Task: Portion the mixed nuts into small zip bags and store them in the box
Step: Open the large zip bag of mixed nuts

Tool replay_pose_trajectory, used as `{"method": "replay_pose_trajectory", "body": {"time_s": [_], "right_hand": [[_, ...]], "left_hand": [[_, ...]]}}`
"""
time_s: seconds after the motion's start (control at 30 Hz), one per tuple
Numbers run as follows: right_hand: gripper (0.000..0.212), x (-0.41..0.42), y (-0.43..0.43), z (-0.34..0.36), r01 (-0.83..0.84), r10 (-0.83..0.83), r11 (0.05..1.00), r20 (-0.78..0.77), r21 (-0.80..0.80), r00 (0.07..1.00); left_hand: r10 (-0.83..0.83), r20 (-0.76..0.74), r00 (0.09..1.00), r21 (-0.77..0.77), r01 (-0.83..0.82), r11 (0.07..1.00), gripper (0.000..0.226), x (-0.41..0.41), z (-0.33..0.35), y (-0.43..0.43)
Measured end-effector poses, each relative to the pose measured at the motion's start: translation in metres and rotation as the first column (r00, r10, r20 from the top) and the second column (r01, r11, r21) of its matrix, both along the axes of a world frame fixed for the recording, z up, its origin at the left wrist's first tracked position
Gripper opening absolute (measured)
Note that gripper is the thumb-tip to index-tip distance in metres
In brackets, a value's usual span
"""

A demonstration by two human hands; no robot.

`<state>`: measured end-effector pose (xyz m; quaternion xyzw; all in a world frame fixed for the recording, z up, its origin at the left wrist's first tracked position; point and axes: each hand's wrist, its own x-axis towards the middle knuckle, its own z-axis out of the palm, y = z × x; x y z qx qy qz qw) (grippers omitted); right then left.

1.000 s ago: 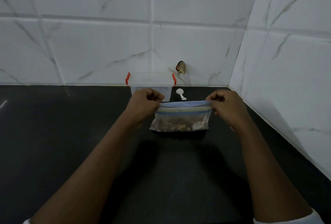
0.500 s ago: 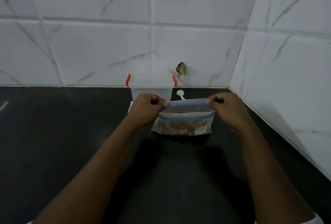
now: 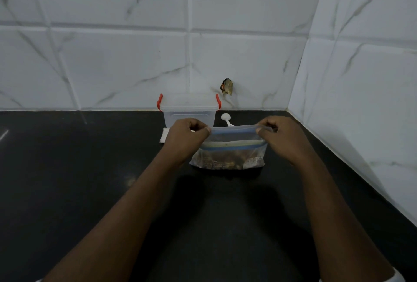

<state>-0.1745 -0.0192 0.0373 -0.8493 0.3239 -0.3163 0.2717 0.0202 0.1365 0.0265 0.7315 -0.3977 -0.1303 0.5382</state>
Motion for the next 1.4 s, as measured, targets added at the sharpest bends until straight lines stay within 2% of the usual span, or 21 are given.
{"method": "replay_pose_trajectory", "body": {"time_s": [0.17, 0.27, 0.37, 0.47, 0.67, 0.83, 0.93, 1.03, 1.1, 1.23, 1.33, 1.4], "right_hand": [[0.006, 0.000, 0.005, 0.005, -0.071, 0.071, 0.997, -0.001, 0.021, 0.997], [0.015, 0.002, 0.006, 0.004, -0.110, 0.104, 0.992, 0.095, 0.067, 0.990], [0.019, 0.005, 0.007, 0.004, -0.151, 0.128, 0.980, 0.173, 0.128, 0.977], [0.021, 0.010, 0.010, 0.003, -0.158, 0.139, 0.977, 0.134, 0.145, 0.981], [0.028, 0.009, 0.012, 0.007, -0.166, 0.134, 0.972, 0.191, 0.167, 0.972], [0.030, 0.010, 0.013, 0.009, -0.133, 0.086, 0.971, 0.225, 0.201, 0.970], [0.024, 0.008, 0.013, 0.009, -0.103, 0.062, 0.979, 0.227, 0.176, 0.972], [0.009, -0.001, 0.010, 0.008, -0.029, 0.022, 0.996, 0.088, 0.085, 0.996], [0.008, -0.007, 0.008, 0.007, 0.028, -0.027, 0.999, -0.028, 0.035, 0.999], [0.010, -0.009, 0.012, 0.010, 0.140, -0.140, 0.990, 0.006, 0.016, 0.990], [0.008, -0.007, 0.014, 0.007, 0.131, -0.129, 0.989, -0.025, 0.063, 0.991], [0.003, -0.006, 0.016, 0.007, 0.072, -0.074, 0.984, 0.007, 0.165, 0.997]], "left_hand": [[-0.134, 0.158, 0.978, 0.063, 0.126, 0.990, 0.027, -0.002, 0.005, -0.004], [-0.152, 0.246, 0.957, 0.064, 0.140, 0.988, 0.019, -0.001, 0.010, -0.009], [-0.170, 0.261, 0.950, 0.102, 0.148, 0.984, 0.014, 0.001, 0.011, -0.014], [-0.205, 0.277, 0.939, 0.192, 0.155, 0.969, 0.015, 0.000, 0.010, -0.018], [-0.174, 0.283, 0.943, 0.094, 0.153, 0.984, 0.008, -0.005, 0.011, -0.017], [-0.188, 0.173, 0.967, 0.012, 0.189, 0.982, 0.009, -0.005, 0.014, -0.012], [-0.186, 0.115, 0.976, 0.014, 0.185, 0.983, 0.012, -0.005, 0.016, -0.008], [-0.083, 0.157, 0.984, 0.033, 0.079, 0.996, 0.013, 0.002, 0.013, -0.002], [-0.018, 0.156, 0.988, 0.086, 0.004, 0.996, 0.013, 0.005, 0.010, 0.003], [0.047, 0.092, 0.995, 0.142, -0.059, 0.988, 0.016, 0.003, 0.008, 0.007], [0.049, 0.033, 0.998, 0.138, -0.053, 0.989, 0.013, -0.001, 0.012, 0.007], [0.040, -0.078, 0.996, 0.112, -0.031, 0.993, 0.012, -0.003, 0.012, 0.007]]}}
